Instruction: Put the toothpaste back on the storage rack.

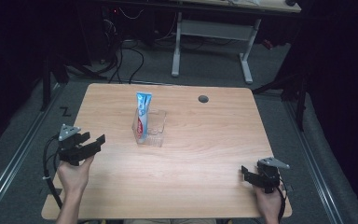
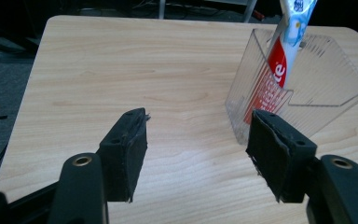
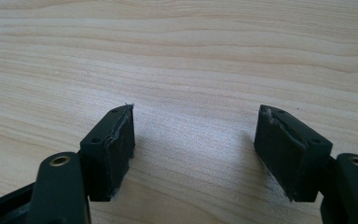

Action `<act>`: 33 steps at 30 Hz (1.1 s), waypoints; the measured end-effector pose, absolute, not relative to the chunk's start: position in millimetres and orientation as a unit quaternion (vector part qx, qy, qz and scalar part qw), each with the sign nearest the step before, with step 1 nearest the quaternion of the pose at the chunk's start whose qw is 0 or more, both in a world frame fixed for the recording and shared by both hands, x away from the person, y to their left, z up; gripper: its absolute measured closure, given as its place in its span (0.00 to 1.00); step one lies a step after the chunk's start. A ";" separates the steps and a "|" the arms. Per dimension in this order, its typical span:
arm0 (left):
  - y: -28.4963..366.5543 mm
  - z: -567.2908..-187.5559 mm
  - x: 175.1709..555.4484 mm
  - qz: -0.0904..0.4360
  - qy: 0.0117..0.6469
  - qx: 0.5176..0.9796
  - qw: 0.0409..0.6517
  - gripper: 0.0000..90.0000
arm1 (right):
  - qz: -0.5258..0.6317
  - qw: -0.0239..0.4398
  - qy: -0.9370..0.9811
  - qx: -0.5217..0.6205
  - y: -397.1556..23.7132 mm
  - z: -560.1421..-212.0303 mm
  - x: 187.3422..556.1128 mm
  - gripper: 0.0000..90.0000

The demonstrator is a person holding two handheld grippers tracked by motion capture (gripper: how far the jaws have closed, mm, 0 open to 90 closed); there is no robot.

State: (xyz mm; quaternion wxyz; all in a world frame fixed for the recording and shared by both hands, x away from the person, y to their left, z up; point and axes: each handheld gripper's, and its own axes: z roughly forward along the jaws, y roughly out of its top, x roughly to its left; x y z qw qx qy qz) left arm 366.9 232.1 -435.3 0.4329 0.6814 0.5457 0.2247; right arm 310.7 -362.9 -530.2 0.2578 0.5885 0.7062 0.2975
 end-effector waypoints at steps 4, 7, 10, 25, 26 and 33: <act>234.3 -443.1 364.4 0.221 0.551 0.677 0.434 0.42 | 0.298 0.258 0.706 0.588 -362.9 -530.2 310.7 0.32; 233.9 -448.8 363.9 0.217 0.553 0.678 0.433 0.42 | 0.297 0.258 0.706 0.589 -362.8 -530.1 310.7 0.32; 232.3 -453.8 363.5 0.218 0.552 0.685 0.423 0.42 | 0.297 0.258 0.706 0.589 -362.8 -530.2 310.8 0.32; 223.7 -472.7 364.0 0.208 0.555 0.692 0.412 0.42 | 0.297 0.257 0.706 0.589 -362.7 -530.1 310.7 0.32; 223.0 -474.1 363.9 0.207 0.556 0.692 0.411 0.42 | 0.298 0.257 0.706 0.589 -362.7 -530.1 310.7 0.32; 219.1 -482.8 364.9 0.203 0.557 0.696 0.405 0.42 | 0.298 0.257 0.706 0.589 -362.7 -530.1 310.7 0.32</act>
